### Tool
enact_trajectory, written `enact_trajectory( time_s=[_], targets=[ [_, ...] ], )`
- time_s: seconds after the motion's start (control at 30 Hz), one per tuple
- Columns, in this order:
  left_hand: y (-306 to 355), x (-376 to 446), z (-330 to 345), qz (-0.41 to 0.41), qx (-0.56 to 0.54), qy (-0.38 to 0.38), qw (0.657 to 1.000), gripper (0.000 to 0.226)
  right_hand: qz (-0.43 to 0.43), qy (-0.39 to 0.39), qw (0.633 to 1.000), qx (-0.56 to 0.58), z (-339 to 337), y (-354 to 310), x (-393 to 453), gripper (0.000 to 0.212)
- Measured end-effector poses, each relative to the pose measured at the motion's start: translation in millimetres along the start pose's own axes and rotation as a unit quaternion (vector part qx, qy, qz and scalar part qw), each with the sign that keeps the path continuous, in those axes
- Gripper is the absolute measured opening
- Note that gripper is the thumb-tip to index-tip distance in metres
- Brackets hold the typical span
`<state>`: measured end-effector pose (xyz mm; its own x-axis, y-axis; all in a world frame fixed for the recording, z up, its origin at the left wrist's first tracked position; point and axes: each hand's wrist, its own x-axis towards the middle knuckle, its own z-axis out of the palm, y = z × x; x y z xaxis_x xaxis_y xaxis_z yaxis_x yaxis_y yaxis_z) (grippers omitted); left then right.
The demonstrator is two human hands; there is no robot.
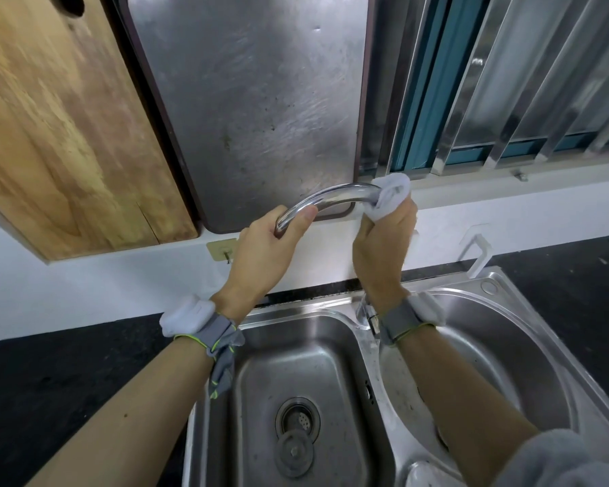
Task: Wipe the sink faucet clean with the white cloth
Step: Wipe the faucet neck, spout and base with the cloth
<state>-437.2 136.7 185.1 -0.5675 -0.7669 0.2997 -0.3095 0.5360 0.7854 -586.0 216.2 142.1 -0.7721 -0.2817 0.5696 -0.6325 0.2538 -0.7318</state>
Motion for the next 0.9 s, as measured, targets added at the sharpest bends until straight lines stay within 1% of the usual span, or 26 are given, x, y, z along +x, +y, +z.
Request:
enact_trajectory(
  time_s=[0.07, 0.1, 0.17, 0.23, 0.3, 0.37, 0.47, 0.6, 0.7, 0.73, 0.8, 0.9],
  targets=[
    [0, 0, 0, -0.002, -0.002, 0.0, 1.0, 0.08, 0.032, -0.06, 0.998, 0.008, -5, 10, 5, 0.041],
    [1, 0, 0, -0.003, -0.001, 0.0, 1.0, 0.08, 0.034, -0.073, 0.997, 0.008, -8, 16, 7, 0.038],
    [1, -1, 1, -0.002, 0.0, 0.002, 1.0, 0.08, -0.011, -0.08, 0.997, 0.006, -16, 26, 12, 0.034],
    [0, -2, 1, 0.001, -0.002, 0.004, 1.0, 0.08, -0.052, -0.102, 0.993, 0.011, -23, 32, 20, 0.042],
    [0, -2, 1, 0.0, -0.004, 0.005, 1.0, 0.082, -0.065, -0.128, 0.99, 0.011, -27, 38, 26, 0.053],
    [0, -1, 1, 0.0, -0.006, 0.003, 1.0, 0.082, -0.068, -0.147, 0.987, 0.008, -28, 46, 28, 0.052],
    [-1, -1, 3, 0.001, -0.012, 0.002, 1.0, 0.082, -0.044, -0.178, 0.983, 0.009, -26, 58, 29, 0.042],
    [-2, -2, 3, 0.005, -0.008, 0.01, 1.0, 0.078, 0.003, -0.22, 0.975, 0.003, -24, 74, 18, 0.041],
    [-2, -4, 6, 0.008, -0.014, 0.028, 0.999, 0.075, 0.018, -0.256, 0.966, -0.011, -24, 85, 10, 0.022],
    [-2, -5, 8, 0.01, -0.02, 0.037, 0.999, 0.073, 0.027, -0.263, 0.964, -0.008, -25, 87, 10, 0.022],
    [-1, -6, 11, 0.012, -0.028, 0.056, 0.998, 0.07, 0.04, -0.276, 0.96, -0.013, -27, 91, 13, 0.034],
    [0, -6, 11, 0.017, -0.016, 0.069, 0.997, 0.068, 0.042, -0.324, 0.945, -0.022, -25, 101, 9, 0.032]
  ],
)
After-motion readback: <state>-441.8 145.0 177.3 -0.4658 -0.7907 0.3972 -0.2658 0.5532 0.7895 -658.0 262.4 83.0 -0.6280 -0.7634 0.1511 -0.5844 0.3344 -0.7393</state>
